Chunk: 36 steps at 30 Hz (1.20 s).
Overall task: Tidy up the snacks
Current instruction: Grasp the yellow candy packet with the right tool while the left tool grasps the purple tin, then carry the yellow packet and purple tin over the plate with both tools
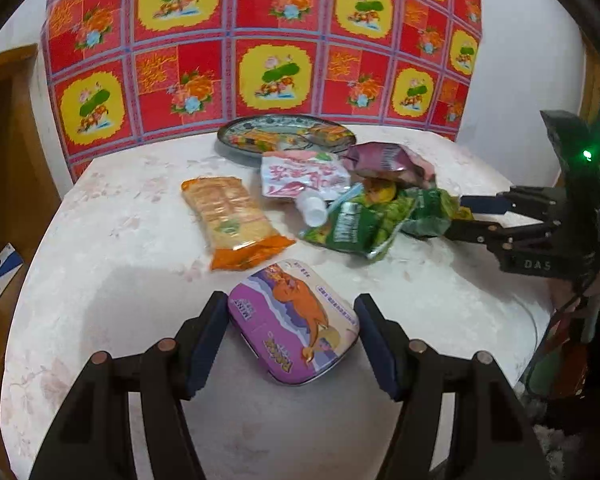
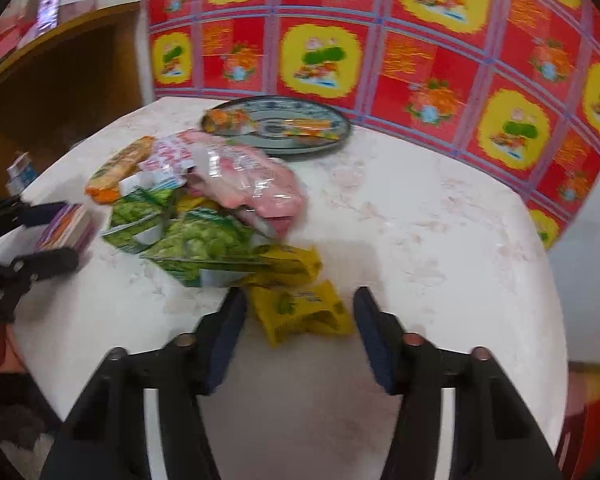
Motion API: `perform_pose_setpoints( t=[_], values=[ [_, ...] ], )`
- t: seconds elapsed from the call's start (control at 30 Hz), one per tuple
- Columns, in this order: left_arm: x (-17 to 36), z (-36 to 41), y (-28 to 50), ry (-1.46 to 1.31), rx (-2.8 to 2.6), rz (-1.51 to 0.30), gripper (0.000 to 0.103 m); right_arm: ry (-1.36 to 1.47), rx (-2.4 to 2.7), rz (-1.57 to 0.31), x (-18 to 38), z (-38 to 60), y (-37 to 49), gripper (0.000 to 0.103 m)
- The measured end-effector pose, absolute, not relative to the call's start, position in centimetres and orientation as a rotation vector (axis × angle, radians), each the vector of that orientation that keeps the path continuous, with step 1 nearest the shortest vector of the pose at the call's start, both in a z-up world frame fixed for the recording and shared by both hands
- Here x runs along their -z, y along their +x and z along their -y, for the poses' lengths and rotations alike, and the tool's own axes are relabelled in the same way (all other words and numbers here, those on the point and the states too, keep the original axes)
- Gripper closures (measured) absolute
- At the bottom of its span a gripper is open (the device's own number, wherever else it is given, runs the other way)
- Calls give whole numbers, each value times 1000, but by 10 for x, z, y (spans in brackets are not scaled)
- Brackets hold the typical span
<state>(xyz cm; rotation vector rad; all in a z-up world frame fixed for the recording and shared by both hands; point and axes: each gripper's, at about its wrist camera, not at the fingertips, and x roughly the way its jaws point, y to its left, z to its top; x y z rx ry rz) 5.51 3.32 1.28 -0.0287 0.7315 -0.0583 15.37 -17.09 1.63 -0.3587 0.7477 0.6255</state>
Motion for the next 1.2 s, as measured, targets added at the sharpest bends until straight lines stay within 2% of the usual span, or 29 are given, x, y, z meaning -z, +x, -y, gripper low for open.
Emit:
perform_pose_setpoints(
  t=[0.2,0.47,0.57,0.83,1.2],
  values=[
    [-11,-36,52,-23,78,-713,35,-363,-683,-705,-19,171,136,68],
    [-9,-32,47,-16,101,-691,35,-336,-776,-653,-18,163,94,68],
    [-9,-31,47,-15,100,-690,35,-317,-782,-652,-18,163,95,71],
    [-9,-29,41,-38,116,-669,35,-257,-849,-614,-25,165,87,72],
    [-66,-27,15,-10,129,-515,35,-187,-836,-543,-57,180,85,72]
  ],
)
